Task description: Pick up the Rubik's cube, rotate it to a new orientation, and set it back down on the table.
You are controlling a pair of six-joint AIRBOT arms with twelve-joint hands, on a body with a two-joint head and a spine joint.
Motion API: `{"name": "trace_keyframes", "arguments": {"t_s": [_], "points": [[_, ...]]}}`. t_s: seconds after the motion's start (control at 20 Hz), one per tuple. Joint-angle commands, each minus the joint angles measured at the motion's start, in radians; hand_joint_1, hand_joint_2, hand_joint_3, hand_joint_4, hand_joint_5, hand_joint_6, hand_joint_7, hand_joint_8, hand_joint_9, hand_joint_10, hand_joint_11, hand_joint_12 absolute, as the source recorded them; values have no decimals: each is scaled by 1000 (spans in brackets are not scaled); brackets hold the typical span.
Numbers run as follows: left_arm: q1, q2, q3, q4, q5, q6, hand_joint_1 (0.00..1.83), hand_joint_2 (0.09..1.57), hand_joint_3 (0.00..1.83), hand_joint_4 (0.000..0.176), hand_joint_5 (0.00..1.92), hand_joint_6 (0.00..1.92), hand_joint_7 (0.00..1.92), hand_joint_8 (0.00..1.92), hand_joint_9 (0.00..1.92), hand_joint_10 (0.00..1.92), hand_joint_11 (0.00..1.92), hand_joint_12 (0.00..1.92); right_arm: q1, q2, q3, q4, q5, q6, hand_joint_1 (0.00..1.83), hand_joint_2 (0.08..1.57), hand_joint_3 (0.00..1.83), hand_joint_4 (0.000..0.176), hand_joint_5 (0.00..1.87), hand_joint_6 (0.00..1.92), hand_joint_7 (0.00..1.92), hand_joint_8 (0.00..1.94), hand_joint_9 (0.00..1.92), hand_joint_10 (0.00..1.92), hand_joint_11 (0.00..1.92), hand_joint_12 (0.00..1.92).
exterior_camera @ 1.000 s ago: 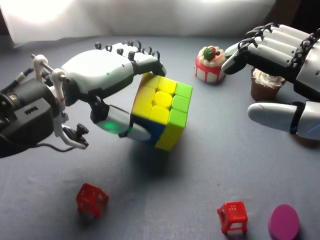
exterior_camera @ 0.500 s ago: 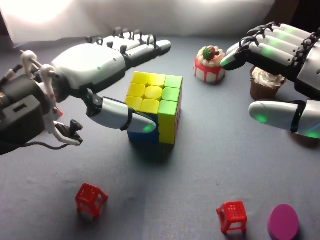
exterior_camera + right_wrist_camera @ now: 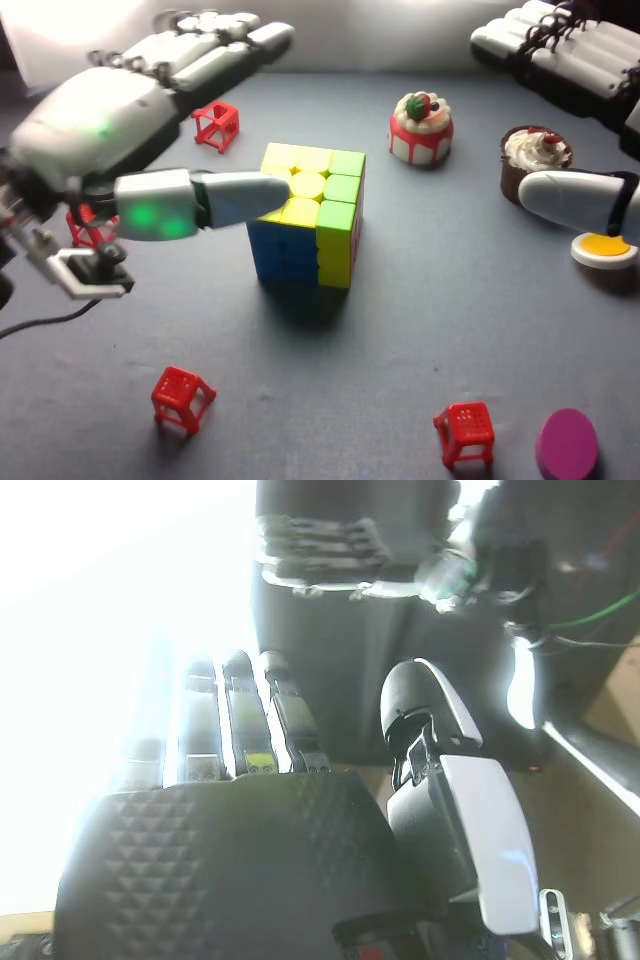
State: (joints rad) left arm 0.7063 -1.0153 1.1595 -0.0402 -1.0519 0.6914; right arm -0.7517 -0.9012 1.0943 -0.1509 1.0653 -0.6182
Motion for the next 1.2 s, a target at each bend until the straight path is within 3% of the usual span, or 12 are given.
{"name": "trace_keyframes", "arguments": {"t_s": [0.0, 0.4, 0.45, 0.5, 0.55, 0.6, 0.7, 0.75, 0.85, 1.15], "points": [[8, 16, -5, -21, -183, 4, 0, 1096, 34, 173, 0, 0, 0, 0, 0, 0, 0, 0, 3, 11, -2, 37, 122, 5, 0, 1263, 0, 0, 0, 0, 0, 0, 0, 0, 0, 0], [170, 90, -74, -128, -384, 40, 0, 1098, 24, 176, 0, 0, 0, 0, 0, 0, 0, 0, -52, 49, -29, 122, 181, 5, 0, 1257, 0, 0, 0, 0, 0, 0, 0, 0, 0, 0], [186, 107, -84, -135, -406, 41, 0, 1086, 17, 152, 0, 0, 0, 0, 0, 0, 0, 0, -58, 57, -38, 131, 203, 5, 0, 1262, 0, 5, 0, 0, 0, 0, 0, 0, 0, 0], [202, 125, -101, -143, -433, 50, 0, 1094, 21, 112, 0, 0, 0, 0, 0, 0, 0, 0, -64, 66, -50, 140, 226, 5, 0, 1258, 0, 10, 0, 0, 0, 0, 0, 0, 0, 0], [220, 142, -121, -155, -466, 68, 0, 1115, 30, 118, 0, 0, 0, 0, 0, 0, 0, 0, -69, 79, -66, 147, 249, 5, 0, 1247, 0, 23, 0, 0, 0, 0, 0, 0, 0, 0], [242, 161, -140, -167, -504, 80, 0, 1109, 26, 136, 0, 0, 0, 0, 0, 0, 0, 0, -72, 90, -79, 147, 262, 5, 0, 1250, 0, 55, 0, 0, 0, 0, 0, 0, 0, 0], [272, 187, -163, -183, -550, 89, 0, 1077, 10, 131, 0, 0, 0, 0, 0, 0, 0, 0, -82, 108, -96, 149, 289, 5, 0, 1288, 0, 59, 0, 0, 0, 0, 0, 0, 0, 0], [285, 202, -174, -185, -560, 97, 0, 1043, 0, 167, 0, 0, 0, 0, 0, 0, 0, 0, -89, 118, -105, 153, 306, 5, 0, 1313, 0, 36, 0, 0, 0, 0, 0, 0, 0, 0], [296, 212, -183, -189, -566, 103, 0, 1051, 0, 176, 0, 0, 0, 0, 0, 0, 0, 0, -96, 126, -112, 158, 321, 5, 50, 1333, 0, 1, 0, 0, 0, 0, 0, 0, 0, 0], [287, 219, -186, -181, -568, 103, 0, 1157, 46, 176, 0, 0, 0, 0, 0, 0, 0, 0, -104, 136, -120, 163, 347, 5, 34, 1342, 0, 0, 0, 0, 0, 0, 0, 0, 0, 0]]}}
